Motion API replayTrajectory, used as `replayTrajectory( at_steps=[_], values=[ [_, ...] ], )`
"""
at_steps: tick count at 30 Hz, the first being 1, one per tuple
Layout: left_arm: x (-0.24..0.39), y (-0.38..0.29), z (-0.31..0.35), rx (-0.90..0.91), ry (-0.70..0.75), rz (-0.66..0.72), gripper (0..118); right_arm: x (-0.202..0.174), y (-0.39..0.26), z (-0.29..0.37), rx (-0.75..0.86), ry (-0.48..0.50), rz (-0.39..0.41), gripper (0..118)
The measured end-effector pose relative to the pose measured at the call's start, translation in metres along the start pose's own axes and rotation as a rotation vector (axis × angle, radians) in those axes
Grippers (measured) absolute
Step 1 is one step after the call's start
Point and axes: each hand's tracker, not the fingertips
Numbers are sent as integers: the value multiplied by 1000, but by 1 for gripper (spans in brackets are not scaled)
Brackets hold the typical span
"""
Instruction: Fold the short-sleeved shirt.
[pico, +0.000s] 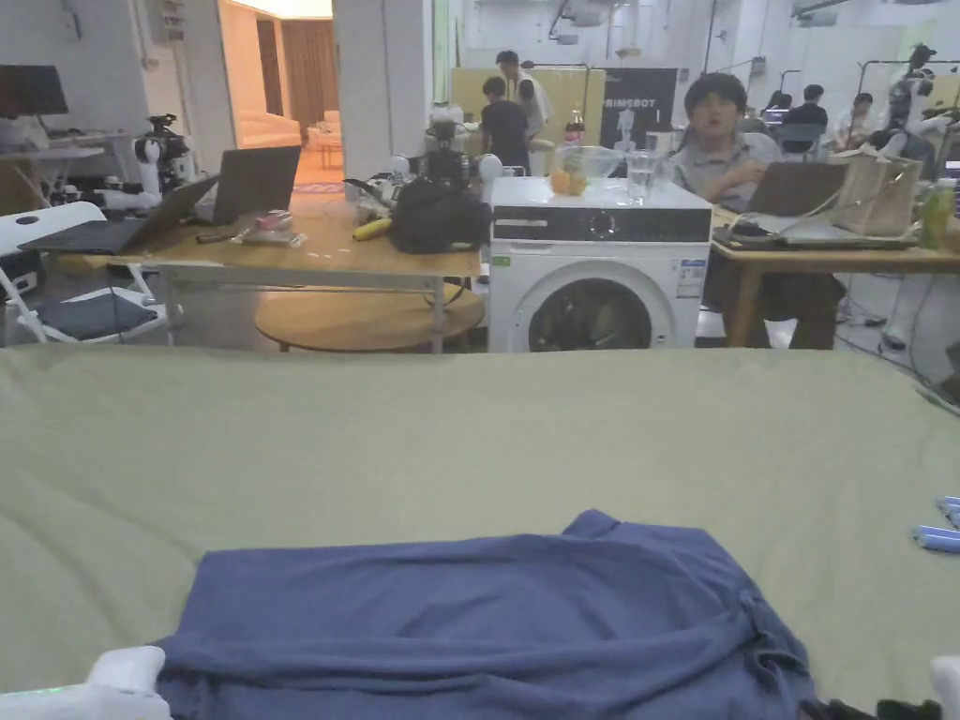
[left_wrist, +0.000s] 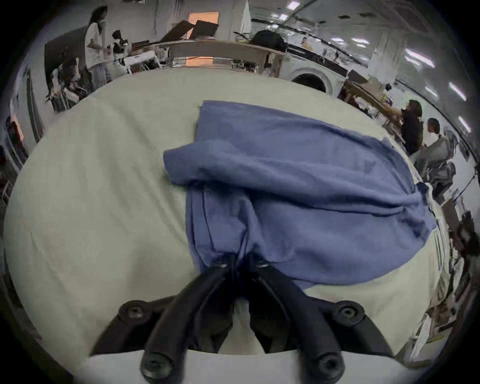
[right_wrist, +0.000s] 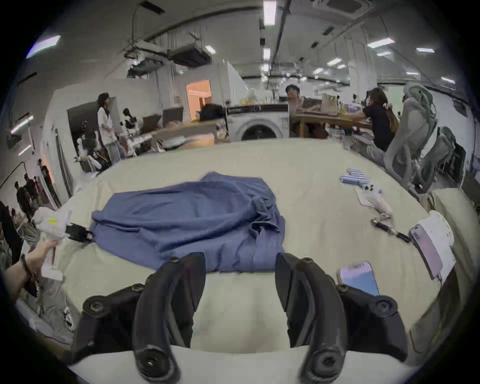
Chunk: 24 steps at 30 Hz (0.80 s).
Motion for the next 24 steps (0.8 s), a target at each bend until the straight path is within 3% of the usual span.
replayTrajectory(
  at_steps=[2, 4, 6, 7, 8, 9, 14, 16, 18, 20, 22, 24],
  values=[
    [1, 3, 0, -8, 4, -4, 3, 11, 6, -47, -56, -66, -7, 55],
    [-4, 1, 1, -12, -5, 9, 3, 25, 4, -93, -206, -115, -70, 53],
    [-5, -2, 1, 0, -16, 18, 3, 38, -8, -125, -315, -102, -163, 40],
    [-5, -4, 2, 7, -20, 22, 3, 40, -19, -129, -311, -48, -208, 31],
    [-8, -5, 0, 15, -21, 23, 3, 37, -20, -113, -195, -69, -176, 13],
    [-7, -6, -1, 22, -20, 20, 3, 35, -18, -107, -205, -64, -162, 8],
    [-11, -5, 10, 42, -32, -16, 0, 28, -17, -96, -148, -85, -156, 5],
    [-16, -10, 43, 204, -97, 15, 0, 20, -12, -72, -52, -126, -112, 5],
    [-23, -12, 71, 269, -137, 52, 0, 20, -5, -52, -73, -69, -101, 5],
    [-28, -12, 94, 252, -155, 33, 0, 24, -5, -27, -51, -74, -81, 5],
    [-27, -27, 114, 268, -161, 8, 0, 32, -11, -4, -34, -53, -133, 6],
    [-24, -50, 131, 257, -146, -26, 0, 39, -24, 16, -41, -63, -125, 5]
  ],
)
